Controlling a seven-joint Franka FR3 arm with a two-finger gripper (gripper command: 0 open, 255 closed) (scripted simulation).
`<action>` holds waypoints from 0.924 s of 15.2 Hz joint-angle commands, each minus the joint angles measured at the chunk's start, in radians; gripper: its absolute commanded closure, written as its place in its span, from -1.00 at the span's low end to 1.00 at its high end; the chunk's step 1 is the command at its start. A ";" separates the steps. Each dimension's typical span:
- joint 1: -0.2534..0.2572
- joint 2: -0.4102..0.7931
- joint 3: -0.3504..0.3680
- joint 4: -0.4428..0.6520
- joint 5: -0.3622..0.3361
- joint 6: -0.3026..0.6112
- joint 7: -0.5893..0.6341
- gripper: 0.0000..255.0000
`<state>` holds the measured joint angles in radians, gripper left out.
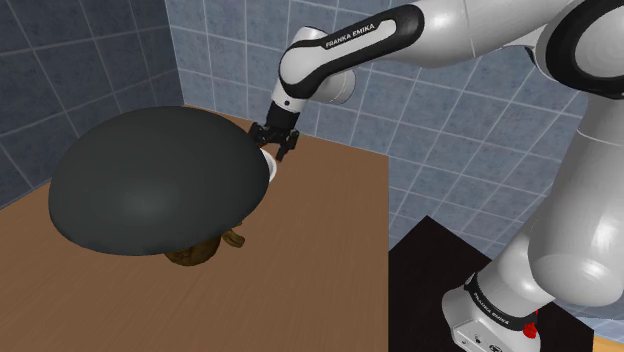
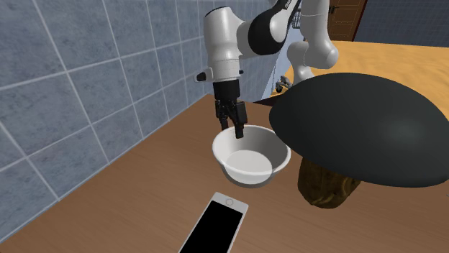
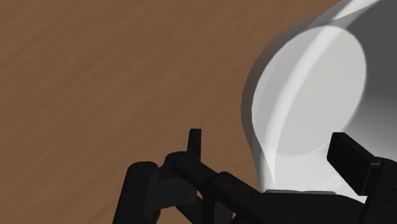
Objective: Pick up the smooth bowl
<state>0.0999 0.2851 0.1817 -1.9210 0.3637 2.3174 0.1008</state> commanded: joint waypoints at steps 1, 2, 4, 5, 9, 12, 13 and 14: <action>0.000 0.009 0.000 0.000 0.001 0.009 -0.004 -1.00; 0.001 0.008 0.001 -0.004 0.002 0.012 -0.004 1.00; 0.001 0.008 0.001 -0.003 0.001 0.011 -0.003 1.00; 0.001 0.008 0.001 -0.003 0.001 0.011 -0.003 1.00; 0.001 0.007 0.001 -0.003 0.001 0.011 -0.003 1.00; 0.000 0.002 -0.001 0.005 -0.001 -0.002 0.000 1.00; 0.000 -0.004 -0.001 0.009 -0.003 -0.012 0.004 1.00; -0.001 -0.011 -0.002 0.014 -0.005 -0.024 0.008 1.00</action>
<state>0.0994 0.2813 0.1804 -1.9123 0.3609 2.3050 0.1048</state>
